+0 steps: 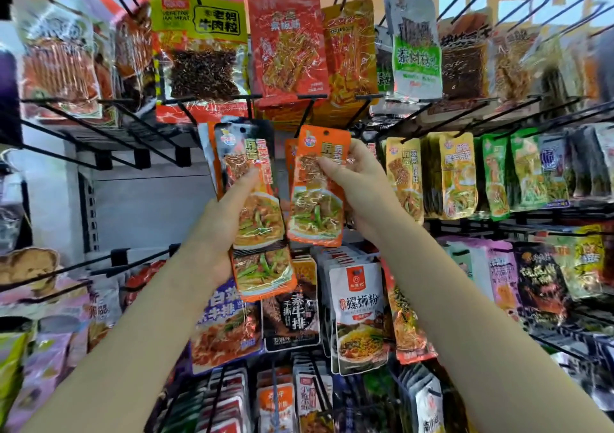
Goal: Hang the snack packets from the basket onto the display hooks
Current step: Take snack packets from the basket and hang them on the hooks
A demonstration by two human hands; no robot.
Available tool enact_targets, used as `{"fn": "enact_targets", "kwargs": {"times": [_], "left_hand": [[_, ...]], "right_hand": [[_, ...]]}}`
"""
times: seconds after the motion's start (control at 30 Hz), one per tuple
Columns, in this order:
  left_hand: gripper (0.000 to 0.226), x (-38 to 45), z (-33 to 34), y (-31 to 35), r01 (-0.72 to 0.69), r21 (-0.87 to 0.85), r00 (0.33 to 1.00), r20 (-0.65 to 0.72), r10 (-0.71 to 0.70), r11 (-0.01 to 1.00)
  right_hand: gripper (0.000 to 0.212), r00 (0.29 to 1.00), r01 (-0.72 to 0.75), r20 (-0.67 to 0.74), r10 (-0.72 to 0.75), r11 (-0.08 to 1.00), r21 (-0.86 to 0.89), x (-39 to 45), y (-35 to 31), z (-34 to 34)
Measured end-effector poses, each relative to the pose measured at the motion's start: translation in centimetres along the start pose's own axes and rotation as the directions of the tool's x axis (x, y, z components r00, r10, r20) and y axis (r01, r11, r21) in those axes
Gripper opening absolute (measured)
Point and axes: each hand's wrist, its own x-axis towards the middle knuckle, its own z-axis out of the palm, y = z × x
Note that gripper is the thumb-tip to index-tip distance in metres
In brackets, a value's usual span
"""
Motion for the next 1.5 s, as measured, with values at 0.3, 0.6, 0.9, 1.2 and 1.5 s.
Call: {"fn": "enact_targets", "kwargs": {"times": [0.3,0.6,0.9,1.2,1.5], "left_hand": [[0.042,-0.8,-2.1,0.5,-0.041,-0.030,0.996,0.077,0.043,0.999],[0.013,-0.7,-2.6,-0.4,-0.153,-0.034,0.985,0.074,0.155,0.988],[0.024,-0.1,-2.6,-0.6,-0.199,-0.048,0.975,0.089,0.203,0.979],[0.096,-0.4,-1.4,-0.3,-0.096,0.078,0.995,-0.011,0.097,0.992],[0.105,0.7,-3.1,-1.0,-0.085,0.003,0.995,0.054,0.085,0.996]], "right_hand": [[0.035,0.986,-0.040,-0.169,0.010,0.983,-0.180,1.7,-1.7,1.9],[0.024,0.977,-0.043,-0.211,-0.014,0.964,-0.261,3.1,-0.1,2.0],[0.010,0.893,0.288,-0.145,-0.427,0.788,-0.544,0.2,-0.8,3.2],[0.011,0.994,0.107,0.004,-0.111,0.948,-0.299,-0.6,-0.8,3.6],[0.044,0.989,-0.056,-0.148,0.012,0.954,-0.294,2.1,-1.2,2.3]]}}
